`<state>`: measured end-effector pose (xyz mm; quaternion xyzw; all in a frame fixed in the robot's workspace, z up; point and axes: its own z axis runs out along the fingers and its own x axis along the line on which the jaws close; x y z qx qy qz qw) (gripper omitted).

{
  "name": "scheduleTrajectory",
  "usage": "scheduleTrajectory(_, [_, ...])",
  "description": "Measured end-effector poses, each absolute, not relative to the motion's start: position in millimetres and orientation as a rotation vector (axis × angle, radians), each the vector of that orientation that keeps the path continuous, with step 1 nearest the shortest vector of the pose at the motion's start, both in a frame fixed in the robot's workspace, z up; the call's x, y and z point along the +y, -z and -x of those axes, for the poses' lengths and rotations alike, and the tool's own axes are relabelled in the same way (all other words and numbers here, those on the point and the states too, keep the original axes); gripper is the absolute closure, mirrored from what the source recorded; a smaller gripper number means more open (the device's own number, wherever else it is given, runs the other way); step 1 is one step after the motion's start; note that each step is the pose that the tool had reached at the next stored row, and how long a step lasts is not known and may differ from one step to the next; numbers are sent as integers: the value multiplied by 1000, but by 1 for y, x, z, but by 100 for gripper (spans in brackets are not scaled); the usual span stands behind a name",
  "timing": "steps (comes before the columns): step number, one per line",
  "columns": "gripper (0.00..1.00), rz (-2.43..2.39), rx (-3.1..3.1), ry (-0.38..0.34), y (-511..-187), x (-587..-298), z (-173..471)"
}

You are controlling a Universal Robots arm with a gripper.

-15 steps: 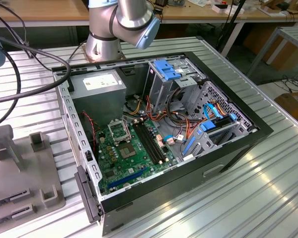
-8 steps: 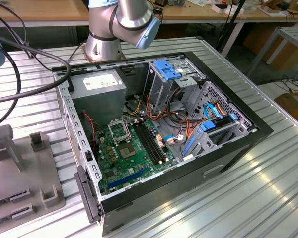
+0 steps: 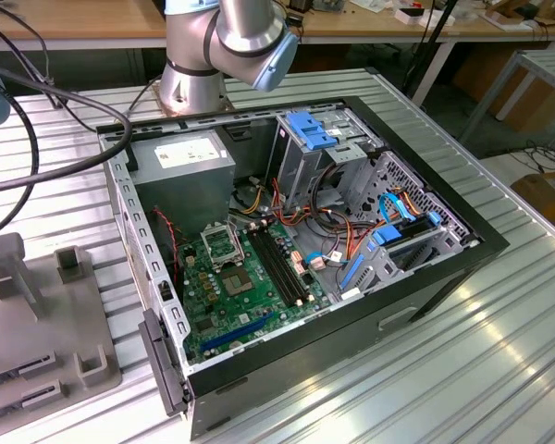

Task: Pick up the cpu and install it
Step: 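Pick up the cpu and move it towards the insertion slot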

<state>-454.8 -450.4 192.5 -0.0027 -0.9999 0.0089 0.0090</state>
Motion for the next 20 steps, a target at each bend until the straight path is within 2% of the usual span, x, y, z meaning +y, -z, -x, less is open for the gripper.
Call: scheduleTrajectory(20, [53,8,-3115,-28,-217,-450,454])
